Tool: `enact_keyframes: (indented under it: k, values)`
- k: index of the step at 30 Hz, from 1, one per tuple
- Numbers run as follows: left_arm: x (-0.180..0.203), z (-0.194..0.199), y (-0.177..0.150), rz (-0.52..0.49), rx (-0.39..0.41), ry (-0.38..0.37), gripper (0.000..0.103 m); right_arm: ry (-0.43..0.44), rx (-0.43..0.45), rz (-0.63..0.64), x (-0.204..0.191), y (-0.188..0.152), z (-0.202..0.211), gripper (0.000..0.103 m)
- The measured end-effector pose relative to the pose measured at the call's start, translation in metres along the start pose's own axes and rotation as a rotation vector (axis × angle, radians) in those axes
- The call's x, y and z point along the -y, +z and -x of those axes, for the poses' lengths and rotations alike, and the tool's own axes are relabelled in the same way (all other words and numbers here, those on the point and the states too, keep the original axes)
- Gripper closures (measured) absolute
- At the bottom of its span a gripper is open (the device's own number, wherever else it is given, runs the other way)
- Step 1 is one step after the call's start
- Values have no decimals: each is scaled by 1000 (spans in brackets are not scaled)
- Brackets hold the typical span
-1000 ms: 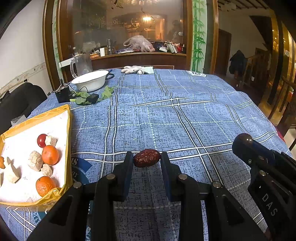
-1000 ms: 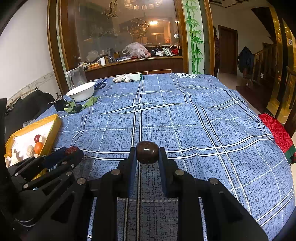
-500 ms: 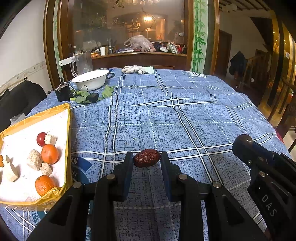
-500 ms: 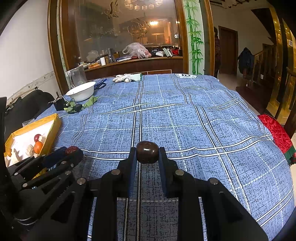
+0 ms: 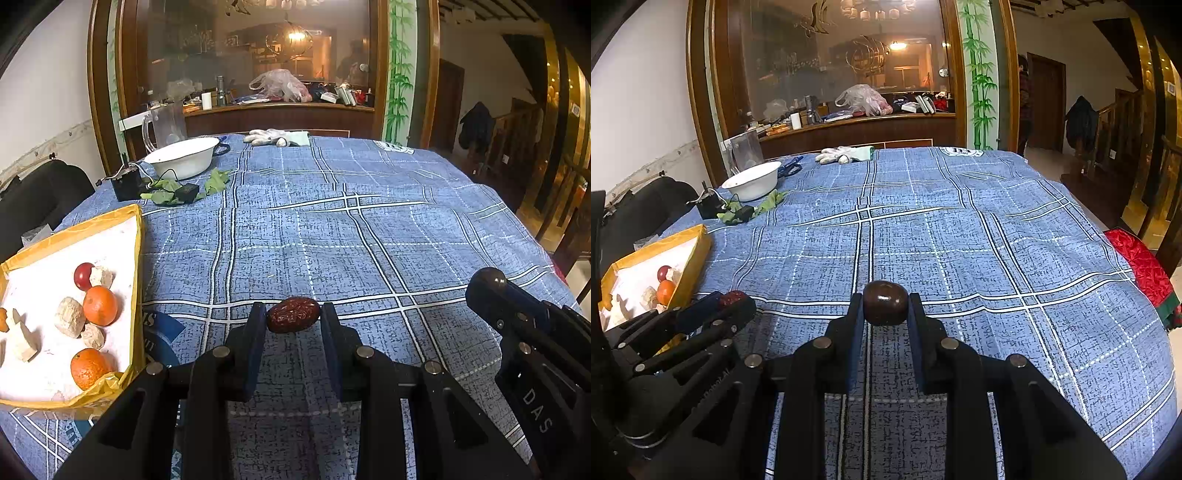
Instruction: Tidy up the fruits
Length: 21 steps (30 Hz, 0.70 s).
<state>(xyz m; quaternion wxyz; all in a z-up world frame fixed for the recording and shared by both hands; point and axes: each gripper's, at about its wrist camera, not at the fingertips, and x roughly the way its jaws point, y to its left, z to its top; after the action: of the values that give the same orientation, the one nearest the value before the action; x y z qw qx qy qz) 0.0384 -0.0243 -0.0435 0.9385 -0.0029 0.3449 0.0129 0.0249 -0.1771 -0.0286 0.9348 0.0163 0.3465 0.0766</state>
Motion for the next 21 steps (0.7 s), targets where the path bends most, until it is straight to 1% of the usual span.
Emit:
enact_keyframes:
  k: [1, 2, 5, 9, 13, 21]
  values:
    - [-1, 0, 0, 2, 1, 1, 74, 1, -1, -2, 0, 0, 0, 78]
    - [-1, 1, 0, -7, -8, 18, 74, 2, -2, -5, 1, 0, 0, 78]
    - [-8, 8, 1, -7, -25, 21, 74, 19, -11, -7, -2, 2, 1, 78]
    - [-30, 31, 7, 13, 1, 42, 74, 51, -2, 32, -20, 8, 9, 78]
    - [-57, 50, 12, 36, 28, 91, 74, 108, 19, 76, -46, 16, 20, 78]
    - [-127, 74, 10, 148, 35, 195, 74, 234, 23, 161, -110, 24, 24, 78]
